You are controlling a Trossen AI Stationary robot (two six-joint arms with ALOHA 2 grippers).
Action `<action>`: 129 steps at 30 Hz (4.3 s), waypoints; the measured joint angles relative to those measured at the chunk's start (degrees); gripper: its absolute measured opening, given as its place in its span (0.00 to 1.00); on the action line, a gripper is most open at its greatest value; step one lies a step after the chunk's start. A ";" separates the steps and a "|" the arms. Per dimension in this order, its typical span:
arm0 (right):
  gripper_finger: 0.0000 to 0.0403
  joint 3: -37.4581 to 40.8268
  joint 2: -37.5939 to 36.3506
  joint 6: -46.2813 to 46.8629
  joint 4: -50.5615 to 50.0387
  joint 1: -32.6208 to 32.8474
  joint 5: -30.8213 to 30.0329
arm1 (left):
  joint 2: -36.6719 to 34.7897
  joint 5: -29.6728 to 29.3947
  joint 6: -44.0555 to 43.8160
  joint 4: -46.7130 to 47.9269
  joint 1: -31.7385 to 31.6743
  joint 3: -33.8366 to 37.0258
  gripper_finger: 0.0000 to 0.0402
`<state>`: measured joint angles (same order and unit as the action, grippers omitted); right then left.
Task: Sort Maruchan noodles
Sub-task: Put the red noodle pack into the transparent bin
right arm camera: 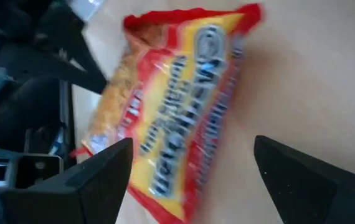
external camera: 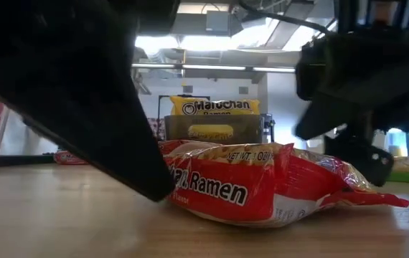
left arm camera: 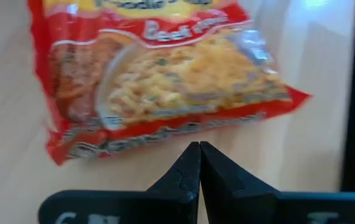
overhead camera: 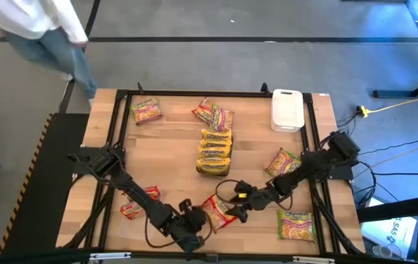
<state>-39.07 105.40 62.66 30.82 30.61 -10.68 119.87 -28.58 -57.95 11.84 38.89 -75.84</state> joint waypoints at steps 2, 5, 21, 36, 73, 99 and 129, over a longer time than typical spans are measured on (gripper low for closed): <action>0.81 -0.89 1.22 -0.01 0.51 -0.41 0.92 | 0.00 -0.11 0.02 -0.99 -0.64 1.21 0.00; 0.81 -2.52 2.86 -0.09 0.70 -0.74 1.27 | 0.00 -0.01 0.02 -2.97 -1.59 2.73 0.00; 0.81 -6.98 4.31 -7.44 0.65 -0.72 1.87 | 2.26 -0.47 3.03 -10.07 -2.82 3.31 0.00; 0.75 -8.37 3.94 -11.95 4.59 -0.47 3.68 | 2.75 -6.46 10.56 -18.07 -2.41 3.53 0.00; 0.24 -9.09 1.89 -22.42 -1.48 8.16 3.30 | -7.45 1.04 6.33 -19.82 -1.83 3.27 0.10; 0.26 -9.13 1.91 -23.66 -0.70 8.29 0.57 | -2.80 6.27 5.86 -31.19 -6.64 3.31 0.59; 0.34 -13.85 2.00 -24.53 -5.46 5.66 6.35 | -2.89 8.64 7.80 -27.94 -7.01 3.31 0.28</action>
<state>-52.93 107.39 38.13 25.36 36.27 -4.33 116.99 -19.94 -50.15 -16.10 31.88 -72.53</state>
